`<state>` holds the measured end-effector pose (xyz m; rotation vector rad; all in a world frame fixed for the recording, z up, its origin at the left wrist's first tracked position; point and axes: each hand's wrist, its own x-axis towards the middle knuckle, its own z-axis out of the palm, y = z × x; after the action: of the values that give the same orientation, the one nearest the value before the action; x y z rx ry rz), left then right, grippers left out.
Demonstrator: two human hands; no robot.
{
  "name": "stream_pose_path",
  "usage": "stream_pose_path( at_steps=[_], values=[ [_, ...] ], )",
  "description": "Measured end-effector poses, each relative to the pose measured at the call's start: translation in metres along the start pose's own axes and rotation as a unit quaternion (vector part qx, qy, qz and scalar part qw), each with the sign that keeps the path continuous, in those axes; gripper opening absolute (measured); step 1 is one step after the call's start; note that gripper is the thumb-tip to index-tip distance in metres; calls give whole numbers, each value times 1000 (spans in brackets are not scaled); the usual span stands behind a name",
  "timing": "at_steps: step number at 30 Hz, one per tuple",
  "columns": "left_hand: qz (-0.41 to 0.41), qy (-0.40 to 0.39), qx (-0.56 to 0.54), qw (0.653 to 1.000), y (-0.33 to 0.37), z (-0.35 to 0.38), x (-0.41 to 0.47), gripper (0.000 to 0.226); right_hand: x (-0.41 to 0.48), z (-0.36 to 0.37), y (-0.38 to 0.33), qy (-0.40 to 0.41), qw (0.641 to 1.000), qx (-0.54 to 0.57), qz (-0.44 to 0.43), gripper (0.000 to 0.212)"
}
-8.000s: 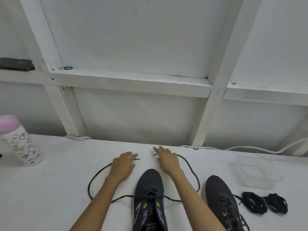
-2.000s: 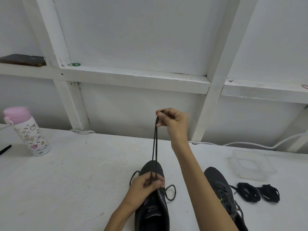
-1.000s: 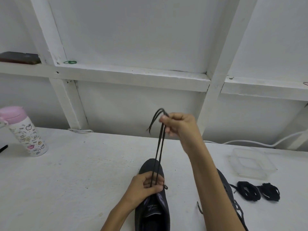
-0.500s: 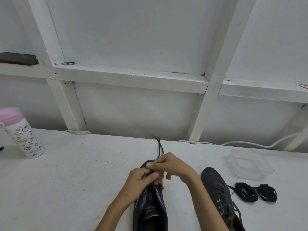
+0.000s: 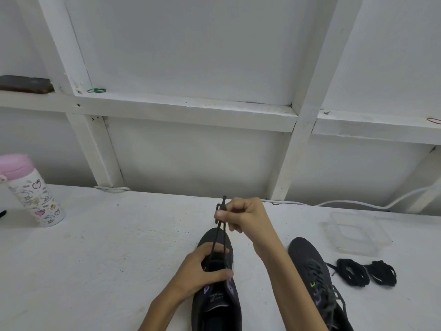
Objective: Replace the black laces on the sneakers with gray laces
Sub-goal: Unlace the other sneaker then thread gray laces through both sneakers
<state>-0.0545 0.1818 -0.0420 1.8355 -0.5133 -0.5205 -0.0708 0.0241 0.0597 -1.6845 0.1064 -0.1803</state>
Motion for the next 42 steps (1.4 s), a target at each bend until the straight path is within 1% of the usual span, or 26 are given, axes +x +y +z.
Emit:
stream_pose_path(
  at_steps=[7,9,12,14,16,17,19,21,23,24,26,29,31,33,34,36,37,40,42],
  values=[
    [-9,6,-2,1000,6,1,-4,64,0,2,-2,-13,1000,8,16,16],
    [8,29,-43,999,12,4,-7,61,0,2,-2,-13,1000,0,25,14],
    [60,42,-139,988,31,8,-13,54,-2,2,-3,-9,999,-20,31,2],
    [89,53,-164,981,43,8,-14,43,-3,0,-2,6,999,-33,32,19],
    [107,91,-173,975,49,4,-13,30,-6,-3,-1,37,998,-53,20,36],
    [110,124,-173,971,50,1,-13,24,-9,-6,1,53,996,-68,12,43],
    [107,195,-167,960,45,-9,-13,19,-17,-17,8,89,990,-113,2,51],
    [87,260,-173,946,35,-25,-14,20,-29,-31,19,129,976,-174,8,52],
    [41,303,-164,938,18,-46,-16,21,-41,-44,33,148,949,-275,48,45],
    [11,310,-153,938,7,-56,-18,20,-47,-49,41,137,928,-335,86,40],
    [-53,304,-122,943,-15,-73,-24,15,-55,-54,58,66,884,-424,185,32],
    [-160,273,-33,948,-43,-89,-32,8,-63,-51,67,-88,829,-452,316,21],
    [-229,240,38,943,-59,-97,-35,7,-62,-48,62,-143,809,-444,357,11],
    [-278,195,145,929,-68,-105,-36,22,-55,-48,56,-145,809,-450,349,14],
    [-283,180,198,921,-70,-109,-34,34,-50,-49,52,-136,813,-458,332,15],
    [-262,171,272,910,-71,-112,-26,55,-33,-51,45,-107,825,-474,289,21],
    [-245,181,288,908,-66,-112,-19,61,-22,-51,43,-85,831,-480,267,25],
    [-171,203,308,914,-46,-104,17,62,20,-45,45,-12,842,-504,191,23],
    [-116,179,337,917,-39,-93,46,60,48,-37,65,16,846,-512,146,30]
  ],
)
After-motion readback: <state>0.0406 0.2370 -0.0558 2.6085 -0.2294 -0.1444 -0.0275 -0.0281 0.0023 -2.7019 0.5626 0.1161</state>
